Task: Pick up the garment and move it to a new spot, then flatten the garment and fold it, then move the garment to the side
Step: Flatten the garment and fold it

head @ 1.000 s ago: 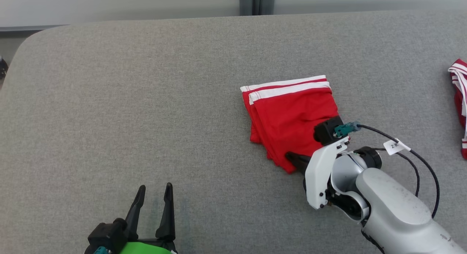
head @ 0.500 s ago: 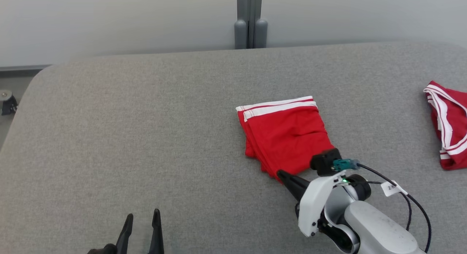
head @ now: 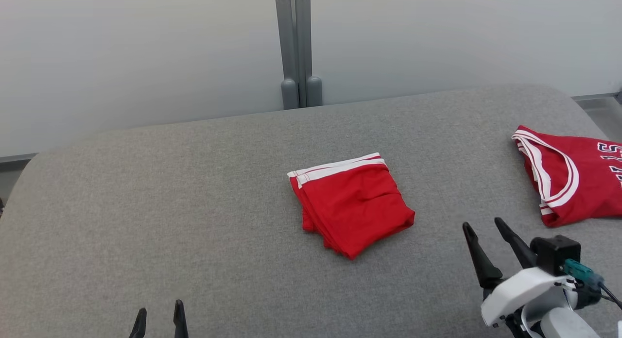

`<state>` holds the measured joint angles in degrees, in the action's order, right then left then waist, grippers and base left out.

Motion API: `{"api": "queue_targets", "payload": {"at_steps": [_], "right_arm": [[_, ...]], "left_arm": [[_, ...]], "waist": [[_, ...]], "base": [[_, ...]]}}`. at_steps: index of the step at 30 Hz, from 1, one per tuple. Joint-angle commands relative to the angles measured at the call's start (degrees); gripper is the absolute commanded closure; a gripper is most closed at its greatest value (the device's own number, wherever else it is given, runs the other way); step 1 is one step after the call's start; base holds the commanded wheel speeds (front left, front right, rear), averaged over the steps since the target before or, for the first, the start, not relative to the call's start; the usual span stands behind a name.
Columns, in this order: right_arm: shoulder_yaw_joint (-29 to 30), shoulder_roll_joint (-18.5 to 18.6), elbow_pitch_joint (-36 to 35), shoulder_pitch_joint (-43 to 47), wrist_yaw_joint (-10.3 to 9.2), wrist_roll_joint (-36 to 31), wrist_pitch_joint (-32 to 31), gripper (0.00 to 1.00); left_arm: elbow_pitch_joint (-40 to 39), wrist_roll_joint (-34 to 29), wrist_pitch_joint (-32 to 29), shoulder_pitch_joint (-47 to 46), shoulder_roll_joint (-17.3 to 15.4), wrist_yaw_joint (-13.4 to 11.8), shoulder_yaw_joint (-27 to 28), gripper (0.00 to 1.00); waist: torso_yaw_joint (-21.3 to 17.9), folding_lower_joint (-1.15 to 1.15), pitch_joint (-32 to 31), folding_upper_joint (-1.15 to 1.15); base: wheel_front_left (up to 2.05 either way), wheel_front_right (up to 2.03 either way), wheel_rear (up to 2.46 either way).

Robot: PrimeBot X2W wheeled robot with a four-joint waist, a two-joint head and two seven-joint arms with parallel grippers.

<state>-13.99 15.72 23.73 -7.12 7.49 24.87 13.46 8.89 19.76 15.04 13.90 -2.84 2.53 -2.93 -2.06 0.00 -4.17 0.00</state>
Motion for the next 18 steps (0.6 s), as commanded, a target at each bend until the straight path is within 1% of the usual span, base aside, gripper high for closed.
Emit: {"api": "queue_targets", "payload": {"at_steps": [1, 5, 10, 13, 18], "right_arm": [[1.6, 0.07, -0.34, 1.48, -0.02, -0.99, 0.86, 0.0], [5.13, -0.18, -0.18, 4.77, -0.02, -3.87, 1.73, 0.0], [10.49, -2.19, -1.52, 8.53, -0.02, -6.95, 1.72, 0.0], [12.19, -2.98, -2.3, 9.71, -0.02, -7.95, 1.74, 0.0], [12.76, -3.69, -2.87, 10.33, -0.02, -9.31, 1.75, 0.0]], "left_arm": [[-0.1, -0.62, 0.17, 1.28, -0.13, 0.36, 0.44, 0.0], [0.06, -0.72, 0.17, 2.51, -0.13, 0.56, 0.66, 0.0], [-0.56, 0.38, 0.17, 3.43, -0.13, -0.33, 0.5, 0.0], [-0.87, 0.58, 0.17, 3.68, -0.13, -0.64, 0.17, 0.0], [-1.23, 0.44, 0.17, 3.52, -0.13, -0.79, -0.03, 0.0]], "waist": [[-0.54, 0.0, -0.67, 0.0], [-0.29, 0.0, -1.22, 0.0], [0.02, 0.0, -1.55, 0.0], [0.17, 0.0, -1.61, 0.0], [0.28, 0.0, -1.29, 0.0]], "base": [[0.0, 0.0, 0.0], [0.0, 0.0, 0.0], [0.0, 0.0, 0.0], [0.0, 0.0, 0.0], [0.0, 0.0, 0.0]]}}
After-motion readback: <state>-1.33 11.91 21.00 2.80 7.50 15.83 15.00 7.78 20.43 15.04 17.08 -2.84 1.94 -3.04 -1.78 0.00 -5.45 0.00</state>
